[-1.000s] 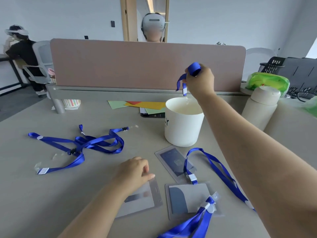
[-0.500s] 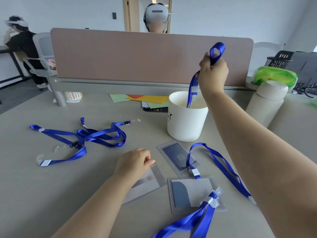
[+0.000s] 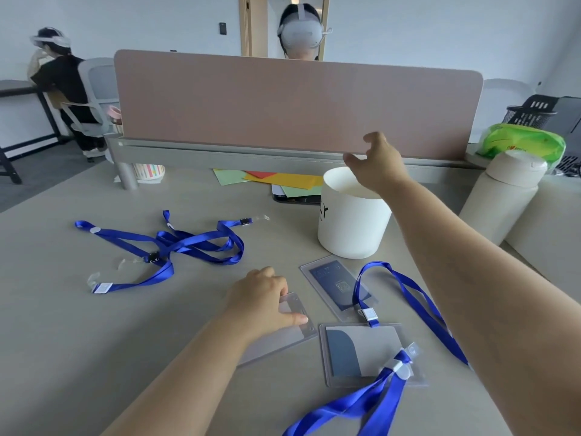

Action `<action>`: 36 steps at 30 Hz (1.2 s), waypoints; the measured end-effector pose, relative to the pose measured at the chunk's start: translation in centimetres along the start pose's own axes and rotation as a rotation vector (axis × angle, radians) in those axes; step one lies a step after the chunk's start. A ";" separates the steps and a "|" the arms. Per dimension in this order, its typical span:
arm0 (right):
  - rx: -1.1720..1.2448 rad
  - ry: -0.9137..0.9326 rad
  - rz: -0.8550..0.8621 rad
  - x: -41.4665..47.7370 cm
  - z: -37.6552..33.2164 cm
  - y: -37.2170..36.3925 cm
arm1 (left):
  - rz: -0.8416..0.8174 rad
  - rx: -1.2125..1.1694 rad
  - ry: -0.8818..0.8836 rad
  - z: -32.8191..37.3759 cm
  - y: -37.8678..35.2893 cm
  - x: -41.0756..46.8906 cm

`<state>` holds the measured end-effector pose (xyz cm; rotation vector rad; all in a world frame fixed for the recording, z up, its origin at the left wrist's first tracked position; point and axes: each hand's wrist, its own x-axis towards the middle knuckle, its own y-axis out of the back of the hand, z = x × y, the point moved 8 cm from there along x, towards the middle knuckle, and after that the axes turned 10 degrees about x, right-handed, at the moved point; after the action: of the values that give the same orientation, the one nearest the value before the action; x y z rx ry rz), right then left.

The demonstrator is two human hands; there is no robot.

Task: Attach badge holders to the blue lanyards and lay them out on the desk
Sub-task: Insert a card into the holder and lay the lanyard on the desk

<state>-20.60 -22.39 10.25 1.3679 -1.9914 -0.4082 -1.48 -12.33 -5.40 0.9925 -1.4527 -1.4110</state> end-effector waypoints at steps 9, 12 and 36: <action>0.239 0.274 -0.041 -6.0 -3.9 -4.0 | -0.212 -0.041 0.164 -1.8 -0.9 -0.7; 0.248 0.330 -0.128 -8.2 -4.8 -6.7 | -0.185 -0.093 0.185 -3.0 -0.3 -1.6; 0.132 0.359 -0.864 -20.8 -16.4 -33.9 | 0.572 -0.777 0.645 -27.4 4.0 -18.1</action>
<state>18.74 -15.06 -5.50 2.1770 -1.0797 -0.3682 30.30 -3.63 -2.47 0.4027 -0.5415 -0.9518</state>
